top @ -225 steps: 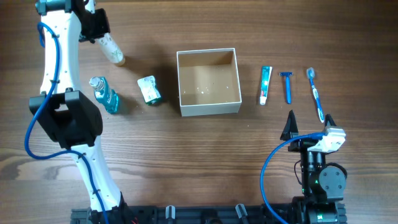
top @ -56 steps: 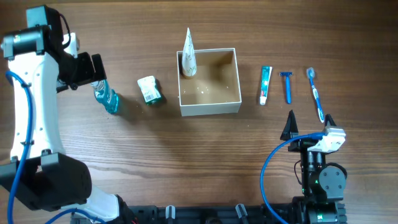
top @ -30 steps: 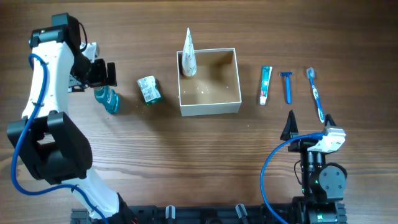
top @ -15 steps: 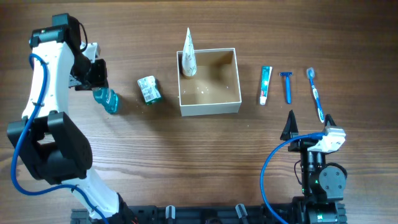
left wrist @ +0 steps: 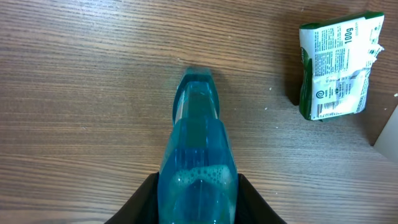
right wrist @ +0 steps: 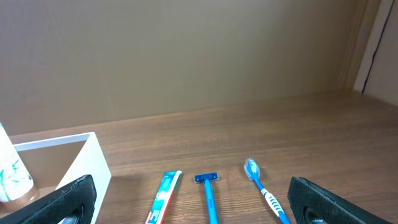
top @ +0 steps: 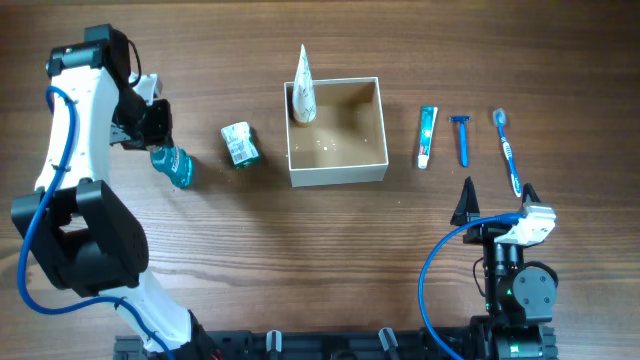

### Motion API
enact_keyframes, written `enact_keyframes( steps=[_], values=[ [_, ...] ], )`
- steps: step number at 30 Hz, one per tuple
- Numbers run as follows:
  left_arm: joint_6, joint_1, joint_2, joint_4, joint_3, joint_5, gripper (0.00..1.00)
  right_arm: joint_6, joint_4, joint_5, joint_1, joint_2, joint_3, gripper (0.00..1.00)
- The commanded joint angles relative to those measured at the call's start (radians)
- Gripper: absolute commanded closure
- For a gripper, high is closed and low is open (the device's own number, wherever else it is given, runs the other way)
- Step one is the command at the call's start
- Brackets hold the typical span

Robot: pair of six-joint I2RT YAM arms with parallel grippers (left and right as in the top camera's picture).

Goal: Pack container
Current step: 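Move the left gripper to the blue mouthwash bottle and grasp it, then carry the mouthwash bottle into the box and release it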

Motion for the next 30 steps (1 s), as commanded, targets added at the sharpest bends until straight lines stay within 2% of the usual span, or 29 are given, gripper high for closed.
enact_keyframes(
  steps=[1,6,12,18,23,30],
  values=[
    [-0.030,-0.004,-0.020,-0.015,0.011,0.012,0.90,-0.003,0.003,-0.008,-0.005,-0.003,-0.002,0.00],
    [-0.066,-0.004,-0.072,-0.040,0.094,0.018,0.93,-0.003,0.003,-0.008,-0.005,-0.003,-0.002,0.00],
    [-0.071,-0.004,-0.178,-0.064,0.235,0.119,0.93,-0.003,0.003,-0.008,-0.005,-0.003,-0.002,0.00],
    [-0.082,-0.045,-0.304,-0.069,0.261,0.196,0.92,-0.003,0.003,-0.008,-0.005,-0.003,-0.002,0.00],
    [-0.086,-0.165,-0.372,-0.098,0.261,0.233,0.92,-0.003,0.003,-0.008,-0.005,-0.003,-0.002,0.00],
    [-0.160,-0.384,-0.369,-0.083,0.261,0.262,0.91,-0.003,0.003,-0.008,-0.005,-0.003,-0.002,0.00]
  ],
)
